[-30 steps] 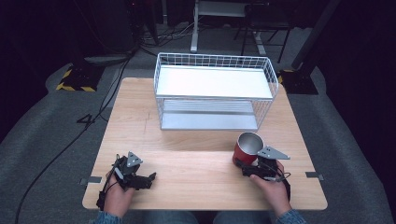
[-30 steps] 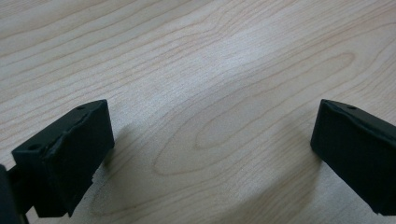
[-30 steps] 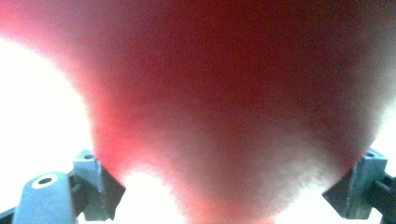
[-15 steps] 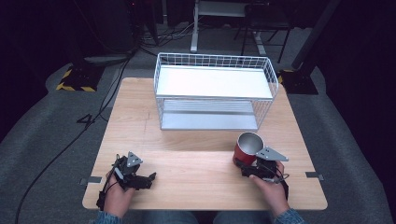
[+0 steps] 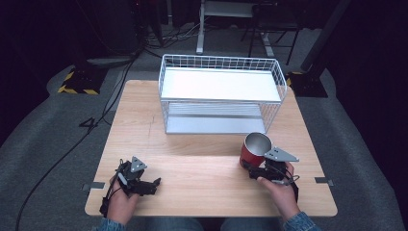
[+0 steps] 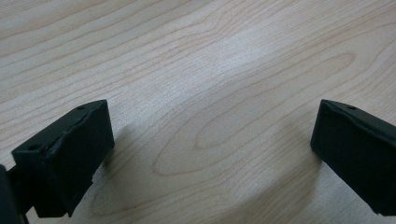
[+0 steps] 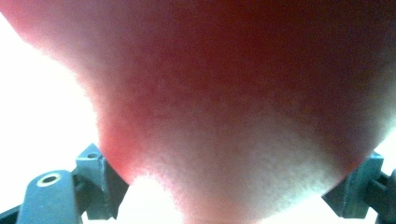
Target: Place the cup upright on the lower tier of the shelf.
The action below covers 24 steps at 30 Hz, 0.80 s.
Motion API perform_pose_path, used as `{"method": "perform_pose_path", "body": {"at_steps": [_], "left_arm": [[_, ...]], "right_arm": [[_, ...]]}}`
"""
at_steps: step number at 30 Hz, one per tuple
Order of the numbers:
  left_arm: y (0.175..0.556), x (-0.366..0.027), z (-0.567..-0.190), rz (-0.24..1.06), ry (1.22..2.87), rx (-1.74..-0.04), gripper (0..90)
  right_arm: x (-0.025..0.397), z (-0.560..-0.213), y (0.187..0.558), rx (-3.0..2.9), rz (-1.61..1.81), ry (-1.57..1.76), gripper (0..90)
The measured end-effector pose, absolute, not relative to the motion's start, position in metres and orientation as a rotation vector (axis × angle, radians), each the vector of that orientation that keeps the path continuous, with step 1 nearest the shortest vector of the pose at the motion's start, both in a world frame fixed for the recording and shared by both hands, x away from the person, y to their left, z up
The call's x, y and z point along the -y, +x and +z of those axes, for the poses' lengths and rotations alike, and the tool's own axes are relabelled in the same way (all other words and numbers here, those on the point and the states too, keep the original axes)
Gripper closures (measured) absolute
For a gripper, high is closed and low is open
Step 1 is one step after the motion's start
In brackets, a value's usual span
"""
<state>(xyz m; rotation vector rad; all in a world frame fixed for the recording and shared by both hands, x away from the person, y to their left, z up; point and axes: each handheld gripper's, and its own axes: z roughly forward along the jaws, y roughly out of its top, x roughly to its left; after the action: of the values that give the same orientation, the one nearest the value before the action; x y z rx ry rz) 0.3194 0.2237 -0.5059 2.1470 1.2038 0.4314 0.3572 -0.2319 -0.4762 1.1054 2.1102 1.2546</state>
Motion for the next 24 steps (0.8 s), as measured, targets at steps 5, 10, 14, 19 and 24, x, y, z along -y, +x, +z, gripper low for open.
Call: {"method": "perform_pose_path", "body": {"at_steps": [5, 10, 14, 19, 24], "left_arm": [[0.319, -0.224, -0.506, 0.432, 2.146, -1.204, 0.0], [0.319, -0.224, -0.506, 0.433, 2.145, -1.204, 0.0], [0.319, -0.224, -0.506, 0.433, 2.145, -1.204, 0.0], [0.319, -0.222, -0.506, 0.446, 2.13, -1.227, 0.0], [0.319, -0.222, -0.506, 0.447, 2.13, -1.228, 0.0]], "right_arm": [[0.229, -0.47, 0.364, -2.115, 1.268, 1.125, 17.2], [0.222, -0.46, 0.377, -2.121, 1.26, 1.126, 17.2], [0.215, -0.454, 0.387, -2.124, 1.263, 1.127, 17.2], [0.205, -0.449, 0.401, -2.129, 1.265, 1.122, 17.2], [0.194, -0.446, 0.414, -2.136, 1.259, 1.113, 17.2]]}}
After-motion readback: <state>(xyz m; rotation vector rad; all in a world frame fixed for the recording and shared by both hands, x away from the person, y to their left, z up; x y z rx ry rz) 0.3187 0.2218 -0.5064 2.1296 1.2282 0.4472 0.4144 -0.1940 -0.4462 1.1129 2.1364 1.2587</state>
